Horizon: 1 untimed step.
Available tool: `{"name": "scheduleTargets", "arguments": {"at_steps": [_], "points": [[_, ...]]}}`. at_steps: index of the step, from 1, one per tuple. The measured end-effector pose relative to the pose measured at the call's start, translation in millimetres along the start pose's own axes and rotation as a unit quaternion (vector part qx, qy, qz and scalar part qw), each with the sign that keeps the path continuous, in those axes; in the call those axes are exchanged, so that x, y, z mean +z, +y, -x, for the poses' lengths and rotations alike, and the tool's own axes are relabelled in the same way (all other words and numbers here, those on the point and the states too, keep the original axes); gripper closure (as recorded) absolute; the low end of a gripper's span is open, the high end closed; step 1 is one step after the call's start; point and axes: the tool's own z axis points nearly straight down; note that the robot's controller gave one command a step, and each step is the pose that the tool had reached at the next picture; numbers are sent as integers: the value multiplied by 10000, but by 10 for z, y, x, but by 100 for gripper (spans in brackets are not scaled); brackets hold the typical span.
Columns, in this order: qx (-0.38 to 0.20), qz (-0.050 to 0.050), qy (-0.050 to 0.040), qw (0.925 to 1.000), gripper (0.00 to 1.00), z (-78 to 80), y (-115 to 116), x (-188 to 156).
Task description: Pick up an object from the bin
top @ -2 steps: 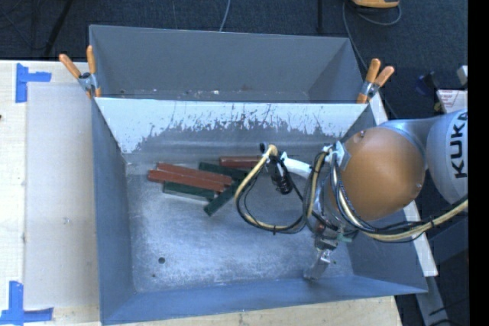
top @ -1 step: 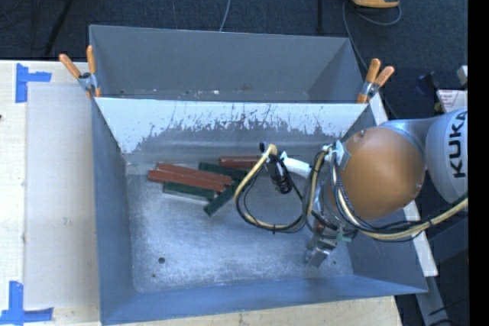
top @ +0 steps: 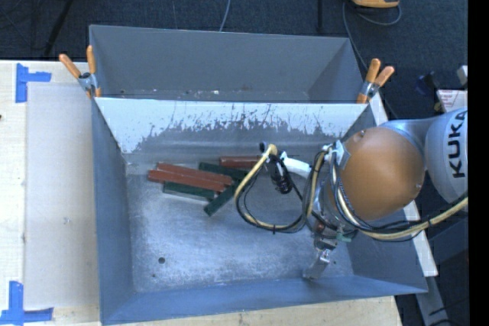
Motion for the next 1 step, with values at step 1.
{"name": "scheduleTargets", "arguments": {"at_steps": [1], "points": [[3,-2,2,10000,100,-1,-1,-1]]}}
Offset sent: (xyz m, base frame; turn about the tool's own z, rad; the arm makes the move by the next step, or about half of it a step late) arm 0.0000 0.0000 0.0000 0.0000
